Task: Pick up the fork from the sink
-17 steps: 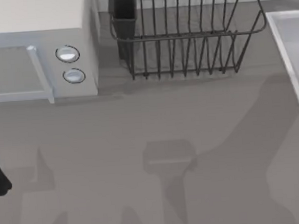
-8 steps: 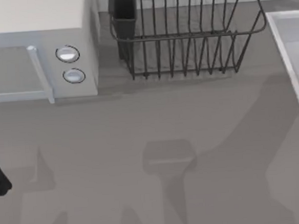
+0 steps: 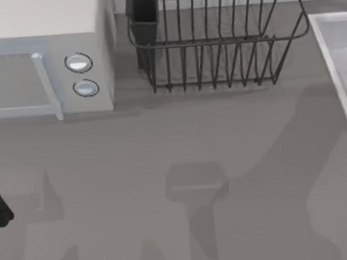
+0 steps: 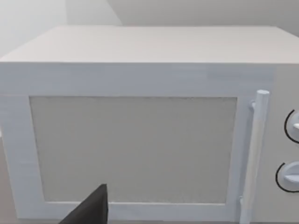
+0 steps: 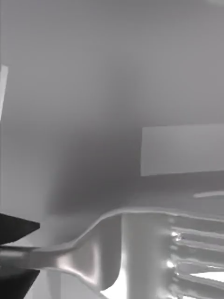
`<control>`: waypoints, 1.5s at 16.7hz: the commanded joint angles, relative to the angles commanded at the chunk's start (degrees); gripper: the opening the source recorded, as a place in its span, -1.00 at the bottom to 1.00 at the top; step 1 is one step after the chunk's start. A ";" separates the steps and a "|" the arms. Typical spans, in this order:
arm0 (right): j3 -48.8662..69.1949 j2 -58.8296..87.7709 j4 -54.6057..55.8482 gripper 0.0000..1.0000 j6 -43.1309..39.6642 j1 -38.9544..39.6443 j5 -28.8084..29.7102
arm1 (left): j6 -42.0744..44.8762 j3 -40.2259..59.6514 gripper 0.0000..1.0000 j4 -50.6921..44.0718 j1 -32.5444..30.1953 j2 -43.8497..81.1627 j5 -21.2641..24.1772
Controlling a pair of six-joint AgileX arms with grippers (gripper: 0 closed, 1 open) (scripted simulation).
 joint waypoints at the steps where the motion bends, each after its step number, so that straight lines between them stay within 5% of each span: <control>1: 1.47 -0.56 -1.95 -1.00 -0.02 -0.02 -0.01 | 0.00 0.00 1.00 0.00 0.00 0.00 0.00; 8: 14.22 -7.18 -22.55 -1.00 -0.15 -0.08 -0.10 | 0.00 0.00 1.00 0.00 0.00 0.00 0.00; 16: 16.20 -8.57 -25.30 -1.00 0.75 0.83 -0.13 | 0.00 0.00 1.00 0.00 0.00 0.00 0.00; 20: 16.75 -10.40 -28.60 -1.00 9.24 9.35 -0.04 | 0.00 0.00 1.00 0.00 0.00 0.00 0.00; 25: 16.81 -15.17 -34.55 -1.00 28.44 28.92 0.13 | 0.00 0.00 1.00 0.00 0.00 0.00 0.00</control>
